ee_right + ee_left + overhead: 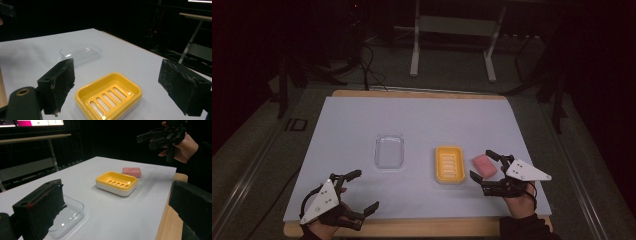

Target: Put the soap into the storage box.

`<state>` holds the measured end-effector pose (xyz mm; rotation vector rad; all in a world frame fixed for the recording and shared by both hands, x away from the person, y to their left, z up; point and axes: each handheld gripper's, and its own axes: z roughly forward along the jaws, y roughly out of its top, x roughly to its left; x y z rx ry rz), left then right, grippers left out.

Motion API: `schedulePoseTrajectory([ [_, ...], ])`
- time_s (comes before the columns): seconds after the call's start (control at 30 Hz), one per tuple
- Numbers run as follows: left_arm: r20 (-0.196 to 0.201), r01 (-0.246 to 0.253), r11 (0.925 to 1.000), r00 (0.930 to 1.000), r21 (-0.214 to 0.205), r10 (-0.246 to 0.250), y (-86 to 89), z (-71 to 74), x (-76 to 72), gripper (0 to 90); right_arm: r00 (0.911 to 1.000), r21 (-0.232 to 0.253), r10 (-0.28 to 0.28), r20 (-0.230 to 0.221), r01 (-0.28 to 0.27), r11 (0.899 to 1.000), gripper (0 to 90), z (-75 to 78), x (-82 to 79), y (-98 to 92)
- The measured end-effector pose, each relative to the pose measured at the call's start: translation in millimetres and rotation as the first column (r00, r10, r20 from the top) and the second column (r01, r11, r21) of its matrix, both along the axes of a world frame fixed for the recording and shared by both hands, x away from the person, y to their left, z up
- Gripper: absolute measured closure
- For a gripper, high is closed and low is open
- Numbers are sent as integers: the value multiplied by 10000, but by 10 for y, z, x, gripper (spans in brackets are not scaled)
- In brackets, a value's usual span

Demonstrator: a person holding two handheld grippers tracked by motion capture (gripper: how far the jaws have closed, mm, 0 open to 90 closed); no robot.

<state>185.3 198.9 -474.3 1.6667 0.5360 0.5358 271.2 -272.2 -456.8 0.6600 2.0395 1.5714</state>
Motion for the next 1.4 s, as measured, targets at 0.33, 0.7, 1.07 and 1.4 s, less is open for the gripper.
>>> schedulePoseTrajectory([
  [0.33,14,-162,9993,9999,344,161,-19,-8,7,6,9998,-306,54,207,-47,9995,132,1,-7,14],
  [0.7,28,-266,9971,9996,717,265,-42,-17,5,6,9987,-1061,-480,-146,462,9933,129,-42,57,23],
  [1.07,-12,-243,9956,9997,902,246,-64,-22,1,6,9731,-2250,-2178,-754,1962,9544,134,-35,107,45],
  [1.4,-55,-266,9954,9996,917,272,-52,-21,2,6,9226,-3334,-3360,-1896,2614,9058,127,-133,211,19],
])
